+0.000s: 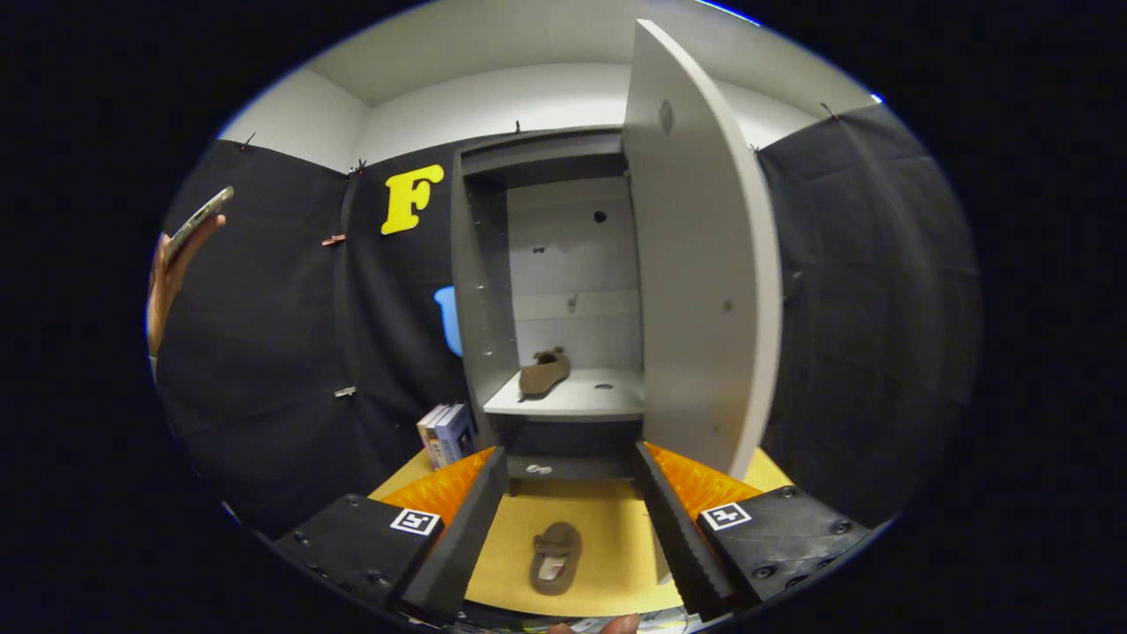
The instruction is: Open the shoe cabinet door, grab the shoes and put them into the shoe cabinet, then close the shoe cabinet door.
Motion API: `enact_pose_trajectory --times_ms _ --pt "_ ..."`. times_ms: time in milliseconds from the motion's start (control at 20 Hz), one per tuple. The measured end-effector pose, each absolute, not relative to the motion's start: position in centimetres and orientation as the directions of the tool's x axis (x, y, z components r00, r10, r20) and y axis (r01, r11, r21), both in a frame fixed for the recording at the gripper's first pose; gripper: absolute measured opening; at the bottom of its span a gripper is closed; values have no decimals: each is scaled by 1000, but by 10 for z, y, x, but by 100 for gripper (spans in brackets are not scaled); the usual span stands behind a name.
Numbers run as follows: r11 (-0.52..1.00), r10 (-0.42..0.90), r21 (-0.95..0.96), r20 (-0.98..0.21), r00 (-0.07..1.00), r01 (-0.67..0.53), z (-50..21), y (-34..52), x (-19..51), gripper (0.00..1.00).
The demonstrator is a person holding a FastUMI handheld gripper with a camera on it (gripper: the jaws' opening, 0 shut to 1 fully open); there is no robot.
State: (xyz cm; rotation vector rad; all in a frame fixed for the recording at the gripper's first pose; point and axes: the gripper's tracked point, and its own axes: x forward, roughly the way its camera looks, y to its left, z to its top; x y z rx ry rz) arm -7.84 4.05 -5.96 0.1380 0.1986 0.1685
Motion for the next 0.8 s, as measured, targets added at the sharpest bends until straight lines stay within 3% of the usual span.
enact_pose_trajectory --times_ms 450,800 --pt "960 281 163 -503 817 -229 -220 120 -51 94" --pt "968 250 196 -677 692 -158 -350 148 -38 95"
